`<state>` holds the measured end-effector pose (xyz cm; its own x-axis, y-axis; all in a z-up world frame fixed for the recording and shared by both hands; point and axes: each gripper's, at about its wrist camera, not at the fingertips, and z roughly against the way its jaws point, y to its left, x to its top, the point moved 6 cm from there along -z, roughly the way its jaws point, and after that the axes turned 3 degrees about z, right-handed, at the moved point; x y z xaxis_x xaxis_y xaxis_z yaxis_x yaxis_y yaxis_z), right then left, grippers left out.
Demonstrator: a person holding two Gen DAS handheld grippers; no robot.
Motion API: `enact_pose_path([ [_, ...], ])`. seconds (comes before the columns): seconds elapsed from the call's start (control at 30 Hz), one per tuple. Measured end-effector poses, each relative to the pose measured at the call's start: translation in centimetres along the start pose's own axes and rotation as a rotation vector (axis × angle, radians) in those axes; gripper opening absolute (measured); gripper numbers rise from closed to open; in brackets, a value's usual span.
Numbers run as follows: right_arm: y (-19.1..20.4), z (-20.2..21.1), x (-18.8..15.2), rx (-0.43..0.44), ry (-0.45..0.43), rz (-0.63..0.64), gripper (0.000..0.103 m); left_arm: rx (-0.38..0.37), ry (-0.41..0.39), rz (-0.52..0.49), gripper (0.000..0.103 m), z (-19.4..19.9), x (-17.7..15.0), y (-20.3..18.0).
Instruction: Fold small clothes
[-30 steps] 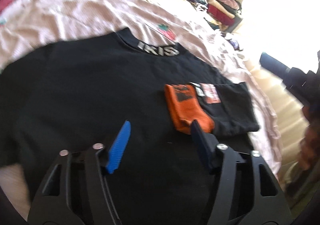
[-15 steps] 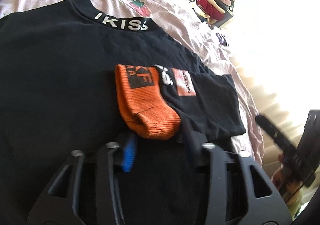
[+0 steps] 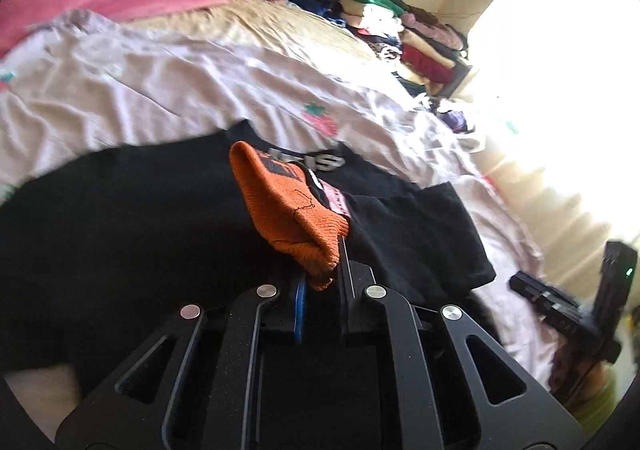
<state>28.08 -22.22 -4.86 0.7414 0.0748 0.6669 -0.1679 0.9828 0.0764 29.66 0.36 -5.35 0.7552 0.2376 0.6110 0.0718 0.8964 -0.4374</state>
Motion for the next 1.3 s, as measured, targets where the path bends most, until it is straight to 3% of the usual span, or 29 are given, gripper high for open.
enact_pose_path([
  [0.13, 1.4, -0.6, 0.5, 0.008, 0.009, 0.020, 0.043, 0.017, 0.046, 0.032, 0.005, -0.7, -0.5, 2.4],
  [0.27, 3.0, -0.9, 1.1, 0.015, 0.007, 0.053, 0.043, 0.044, 0.045, 0.051, 0.005, -0.4, -0.7, 3.8],
  [0.37, 4.0, -1.5, 1.7, 0.018, 0.016, 0.072, 0.043, 0.105, 0.025, 0.004, 0.005, 0.4, -0.6, 3.9],
  [0.47, 4.6, -2.6, 2.3, 0.010, 0.030, 0.087, 0.043, 0.125, 0.066, -0.024, 0.010, 0.3, -1.2, 4.2],
  [0.53, 5.0, -3.4, 2.6, 0.010, 0.039, 0.094, 0.043, 0.153, 0.046, -0.020, 0.017, 1.0, -0.8, 5.0],
  [0.63, 5.9, -4.7, 2.8, 0.031, 0.058, 0.108, 0.043, 0.166, 0.007, 0.006, 0.018, 2.4, 0.1, 5.7],
  [0.73, 6.4, -6.2, 2.7, 0.037, 0.090, 0.116, 0.043, 0.249, -0.059, -0.035, 0.018, 4.1, 1.0, 5.5],
  [0.8, 6.5, -7.1, 2.4, 0.048, 0.115, 0.110, 0.044, 0.219, -0.092, -0.039, 0.018, 4.8, 1.4, 4.7],
  [0.83, 6.3, -7.6, 2.1, 0.047, 0.130, 0.100, 0.045, 0.163, -0.092, -0.041, 0.018, 4.7, 1.4, 3.9],
  [0.93, 5.5, -8.8, 1.2, 0.033, 0.172, 0.070, 0.046, 0.087, 0.007, -0.044, 0.018, 2.1, 0.1, 3.0],
  [1.07, 4.6, -9.6, 0.0, 0.038, 0.195, 0.026, 0.046, 0.175, 0.172, -0.019, 0.021, -2.3, -2.5, 5.4],
  [1.17, 4.9, -8.8, 0.1, 0.031, 0.174, 0.041, 0.051, 0.148, 0.156, 0.017, 0.021, -1.9, -2.2, 5.7],
  [1.23, 5.3, -7.8, 0.3, 0.035, 0.153, 0.049, 0.052, 0.172, 0.129, -0.015, 0.032, -1.1, -1.8, 5.1],
  [1.3, 5.6, -6.9, 0.5, 0.040, 0.130, 0.055, 0.058, 0.176, 0.118, -0.018, 0.033, -0.6, -1.7, 5.0],
])
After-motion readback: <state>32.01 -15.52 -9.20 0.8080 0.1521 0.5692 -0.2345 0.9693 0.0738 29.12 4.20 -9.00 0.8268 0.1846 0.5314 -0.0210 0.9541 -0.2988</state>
